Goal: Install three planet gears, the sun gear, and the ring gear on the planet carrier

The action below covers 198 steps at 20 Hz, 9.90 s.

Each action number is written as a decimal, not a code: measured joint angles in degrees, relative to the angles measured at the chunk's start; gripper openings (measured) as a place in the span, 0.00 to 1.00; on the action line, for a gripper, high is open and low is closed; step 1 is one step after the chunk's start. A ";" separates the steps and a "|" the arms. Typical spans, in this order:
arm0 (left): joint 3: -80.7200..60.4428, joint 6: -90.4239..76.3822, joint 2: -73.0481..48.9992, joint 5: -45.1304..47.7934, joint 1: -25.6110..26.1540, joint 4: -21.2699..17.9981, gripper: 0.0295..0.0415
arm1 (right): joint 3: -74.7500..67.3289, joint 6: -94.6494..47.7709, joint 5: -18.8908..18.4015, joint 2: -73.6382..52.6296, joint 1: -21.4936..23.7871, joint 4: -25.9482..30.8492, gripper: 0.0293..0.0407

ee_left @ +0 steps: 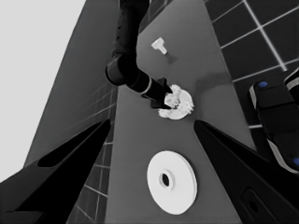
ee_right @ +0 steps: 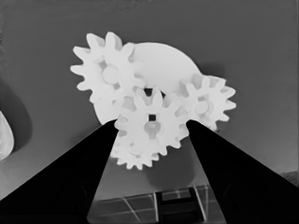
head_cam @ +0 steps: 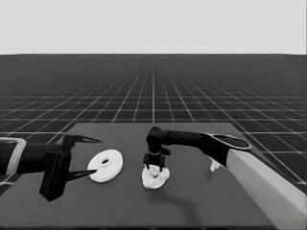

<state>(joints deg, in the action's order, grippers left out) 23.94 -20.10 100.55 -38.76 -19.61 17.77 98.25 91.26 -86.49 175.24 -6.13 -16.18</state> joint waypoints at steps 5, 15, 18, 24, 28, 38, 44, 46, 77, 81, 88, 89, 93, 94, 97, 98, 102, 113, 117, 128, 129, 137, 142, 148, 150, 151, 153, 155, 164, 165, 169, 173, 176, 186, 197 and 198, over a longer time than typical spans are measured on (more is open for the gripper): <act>0.00 0.00 0.00 0.00 0.00 0.00 0.75 | -0.01 3.00 0.01 0.02 0.00 0.00 0.14; 0.00 0.00 0.00 0.00 0.00 0.00 0.75 | 0.00 9.00 0.02 0.02 0.00 -0.01 0.14; 0.00 0.00 0.00 0.00 0.00 0.00 0.75 | -0.02 10.80 0.02 0.05 -0.01 0.01 0.14; 0.00 0.00 0.00 0.00 0.00 0.00 0.75 | 0.05 14.40 0.02 -0.05 -0.28 -0.01 0.14; 0.00 0.00 0.00 0.00 0.00 0.00 0.75 | 0.06 16.80 0.02 -0.06 -0.29 -0.01 0.14; 0.00 0.00 0.00 0.00 0.00 0.00 0.75 | 0.06 22.80 0.02 -0.06 -0.29 -0.01 0.14; 0.00 0.00 0.00 0.00 0.00 0.00 0.75 | 0.06 26.40 0.02 -0.06 -0.29 -0.01 0.14; 0.00 0.00 0.00 0.00 0.00 0.00 0.75 | 0.06 27.60 0.02 -0.06 -0.29 -0.01 0.14; 0.00 0.00 0.00 0.00 0.00 0.00 0.75 | 0.06 45.96 0.02 -0.06 -0.29 -0.02 0.41; 0.00 0.00 0.00 0.00 0.00 0.00 0.75 | 0.06 46.41 0.02 -0.06 -0.29 -0.02 0.80; 0.00 0.00 0.00 0.00 0.00 0.00 0.75 | -3.09 9.77 -1.94 -0.68 4.75 4.16 0.86; 0.00 0.00 0.00 0.00 0.00 0.00 0.75 | -3.55 1.32 -2.06 -0.76 6.02 5.18 0.83; 0.00 0.00 0.00 0.00 0.00 0.00 0.75 | -3.95 -9.49 -2.00 -0.90 7.50 6.61 0.81; 0.00 0.00 0.00 0.00 0.00 0.00 0.75 | -3.96 -10.11 -1.98 -0.91 7.58 6.70 0.81; 0.00 0.00 0.00 0.00 0.00 0.00 0.75 | -29.76 -35.19 6.61 -16.83 0.48 -5.64 0.99; 0.00 0.00 0.00 0.00 0.00 0.00 0.75 | -48.73 -50.82 11.63 -40.62 -6.20 -13.10 0.89; 0.00 0.00 0.00 0.00 0.00 0.00 0.75 | -72.84 -70.48 17.98 -70.81 -13.42 -22.50 0.81; 62.30 69.98 38.80 -46.77 14.83 -11.03 0.75 | -76.08 -73.15 18.87 -74.44 -14.19 -23.79 0.81; 69.36 68.47 41.49 -44.21 19.15 -9.92 0.75 | -76.09 -73.16 18.87 -74.45 -14.19 -23.80 0.81; 75.47 66.21 44.19 -39.57 25.75 -6.18 0.44 | -76.09 -73.16 18.87 -74.45 -14.19 -23.80 0.81; 75.47 66.20 44.19 -39.57 25.75 -6.18 0.44 | -76.09 -73.16 18.87 -74.45 -14.19 -23.80 0.81; 71.23 67.94 42.32 -42.88 22.46 -8.75 0.44 | -76.09 -73.16 18.88 -74.45 -14.19 -23.80 0.81; 68.76 68.83 41.16 -46.95 15.61 -13.25 0.44 | -76.09 -73.16 18.87 -74.45 -14.19 -23.80 0.81; 58.21 97.04 56.24 -49.03 17.05 -10.24 0.44 | -76.09 -73.16 18.87 -74.45 -14.19 -23.80 0.81; 64.92 100.78 69.13 -49.65 17.82 -9.58 0.44 | -76.09 -73.16 18.87 -74.45 -14.19 -23.80 0.81; 67.54 100.75 71.97 -49.70 17.96 -9.46 0.44 | -76.09 -73.16 18.87 -74.45 -14.19 -23.80 0.81; 70.38 100.46 74.53 -49.72 18.09 -9.35 0.44 | -76.09 -73.16 18.88 -74.45 -14.19 -23.80 0.81; 71.47 100.30 75.36 -49.73 18.13 -9.31 0.44 | -76.09 -73.16 18.88 -74.45 -14.19 -23.80 0.81; 74.98 98.31 76.46 -48.30 23.71 -3.92 0.44 | -76.09 -73.16 18.88 -74.45 -14.19 -23.80 0.81; 75.00 98.30 76.47 -48.29 23.74 -3.89 0.44 | -76.09 -73.16 18.88 -74.45 -14.19 -23.80 0.81; 75.03 97.38 76.43 -48.29 23.92 -3.87 0.44 | -76.09 -73.16 18.87 -74.45 -14.19 -23.80 0.81; 75.02 95.51 76.44 -48.29 23.93 -3.87 0.44 | -76.09 -73.16 18.88 -74.45 -14.19 -23.80 0.81; 75.02 94.02 76.44 -48.30 23.94 -3.87 0.44 | -76.09 -73.16 18.88 -74.45 -14.19 -23.80 0.81; 75.10 89.02 76.37 -48.28 24.66 -3.88 0.44 | -76.09 -73.16 18.87 -74.45 -14.19 -23.80 0.81; 75.11 83.52 76.36 -48.29 24.70 -3.89 0.44 | -76.09 -73.16 18.87 -74.45 -14.19 -23.80 0.81; 75.11 83.02 76.37 -48.28 24.70 -3.88 0.44 | -76.09 -73.16 18.87 -74.45 -14.19 -23.80 0.81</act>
<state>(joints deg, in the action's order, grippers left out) 99.05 62.92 176.92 -87.04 5.09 13.89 22.16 18.10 -67.61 100.80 -20.32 -39.97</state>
